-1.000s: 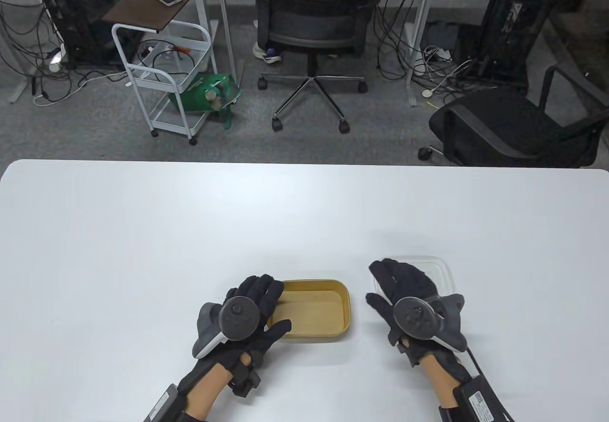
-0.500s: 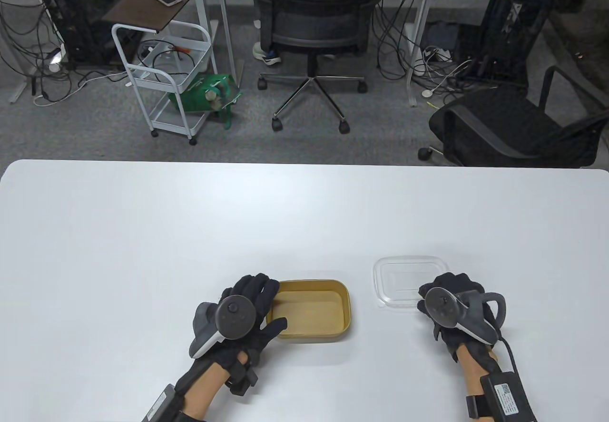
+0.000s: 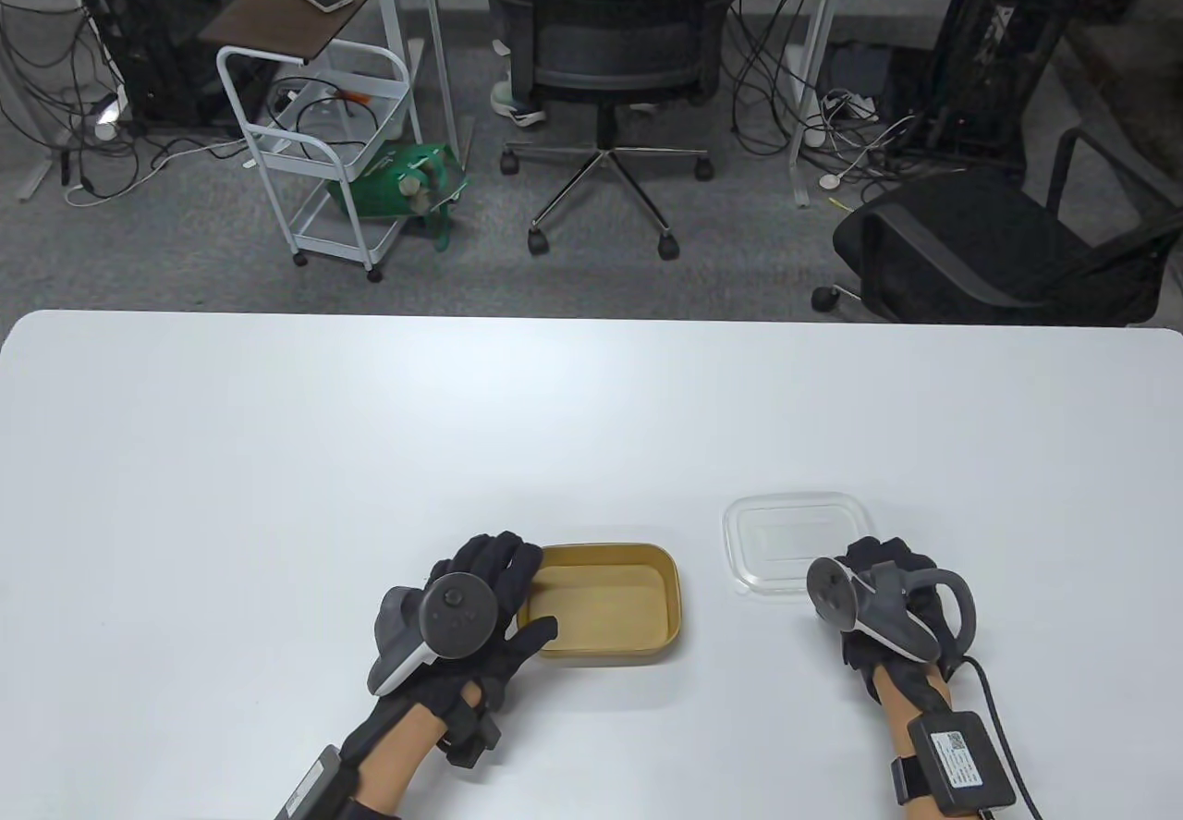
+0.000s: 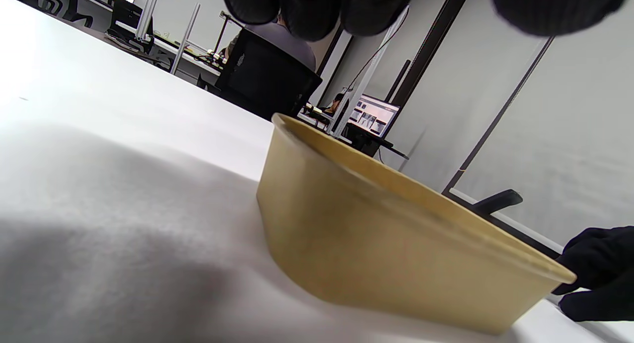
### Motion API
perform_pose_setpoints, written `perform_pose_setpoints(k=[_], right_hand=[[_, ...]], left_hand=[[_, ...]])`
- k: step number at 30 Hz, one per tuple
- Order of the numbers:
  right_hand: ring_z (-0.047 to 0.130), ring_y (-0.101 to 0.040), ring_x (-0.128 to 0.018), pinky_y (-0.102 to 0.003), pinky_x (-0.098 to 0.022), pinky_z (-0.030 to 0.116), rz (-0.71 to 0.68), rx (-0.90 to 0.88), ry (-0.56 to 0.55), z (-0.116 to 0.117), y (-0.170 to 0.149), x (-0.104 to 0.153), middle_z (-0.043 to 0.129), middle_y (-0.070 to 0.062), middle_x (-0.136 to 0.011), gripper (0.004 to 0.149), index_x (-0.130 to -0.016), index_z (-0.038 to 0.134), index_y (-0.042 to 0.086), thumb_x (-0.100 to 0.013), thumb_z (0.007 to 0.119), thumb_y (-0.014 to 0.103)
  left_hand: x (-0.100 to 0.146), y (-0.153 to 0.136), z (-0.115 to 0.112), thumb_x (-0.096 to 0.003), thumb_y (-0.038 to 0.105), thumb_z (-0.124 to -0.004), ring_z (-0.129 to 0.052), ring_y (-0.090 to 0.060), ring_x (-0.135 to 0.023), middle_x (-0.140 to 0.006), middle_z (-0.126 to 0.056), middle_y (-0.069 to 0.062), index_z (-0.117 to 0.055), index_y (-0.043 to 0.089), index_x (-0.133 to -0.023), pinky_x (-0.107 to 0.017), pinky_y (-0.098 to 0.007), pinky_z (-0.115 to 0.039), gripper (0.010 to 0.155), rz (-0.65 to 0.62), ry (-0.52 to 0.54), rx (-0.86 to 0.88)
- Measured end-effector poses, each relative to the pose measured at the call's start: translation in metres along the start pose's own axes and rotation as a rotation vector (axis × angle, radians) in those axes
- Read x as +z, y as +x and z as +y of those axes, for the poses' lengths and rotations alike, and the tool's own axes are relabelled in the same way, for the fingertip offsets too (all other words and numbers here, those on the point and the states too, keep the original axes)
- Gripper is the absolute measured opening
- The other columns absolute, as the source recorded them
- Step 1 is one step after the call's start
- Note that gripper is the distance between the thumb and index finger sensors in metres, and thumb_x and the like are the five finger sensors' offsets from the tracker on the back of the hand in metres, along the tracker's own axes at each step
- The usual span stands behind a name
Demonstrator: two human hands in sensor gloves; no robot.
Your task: Cover the takeout box
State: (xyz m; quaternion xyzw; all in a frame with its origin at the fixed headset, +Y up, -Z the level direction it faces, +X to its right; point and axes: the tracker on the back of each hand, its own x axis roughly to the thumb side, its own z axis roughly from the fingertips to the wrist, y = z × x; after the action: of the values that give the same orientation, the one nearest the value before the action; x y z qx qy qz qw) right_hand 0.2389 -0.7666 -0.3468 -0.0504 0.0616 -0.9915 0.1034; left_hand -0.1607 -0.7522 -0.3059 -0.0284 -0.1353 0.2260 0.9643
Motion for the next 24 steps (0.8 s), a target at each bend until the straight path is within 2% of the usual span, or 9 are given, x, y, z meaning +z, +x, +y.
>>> perform_pose_setpoints(k=[10, 24], right_hand=[[0.084, -0.024, -0.044, -0.054, -0.050, 0.069, 0.016, 0.000, 0.036, 0.0014, -0.0004, -0.0025, 0.090, 0.010, -0.056, 0.035, -0.064, 0.089, 0.040, -0.029, 0.092, 0.045], [0.087, -0.020, -0.041, -0.050, -0.049, 0.073, -0.033, 0.098, -0.018, 0.0006, 0.0061, -0.0041, 0.092, 0.014, -0.050, 0.035, -0.063, 0.092, 0.041, -0.029, 0.092, 0.045]], left_hand=[[0.0002, -0.0001, 0.0026, -0.0341, 0.068, -0.061, -0.034, -0.032, -0.117, -0.120, -0.035, 0.004, -0.041, 0.034, -0.106, -0.077, -0.070, -0.036, 0.082, 0.002, 0.007, 0.002], [0.0007, -0.0006, 0.0036, -0.0342, 0.067, -0.061, -0.035, -0.032, -0.116, -0.120, -0.035, 0.003, -0.041, 0.034, -0.106, -0.077, -0.070, -0.036, 0.082, 0.003, 0.018, -0.005]])
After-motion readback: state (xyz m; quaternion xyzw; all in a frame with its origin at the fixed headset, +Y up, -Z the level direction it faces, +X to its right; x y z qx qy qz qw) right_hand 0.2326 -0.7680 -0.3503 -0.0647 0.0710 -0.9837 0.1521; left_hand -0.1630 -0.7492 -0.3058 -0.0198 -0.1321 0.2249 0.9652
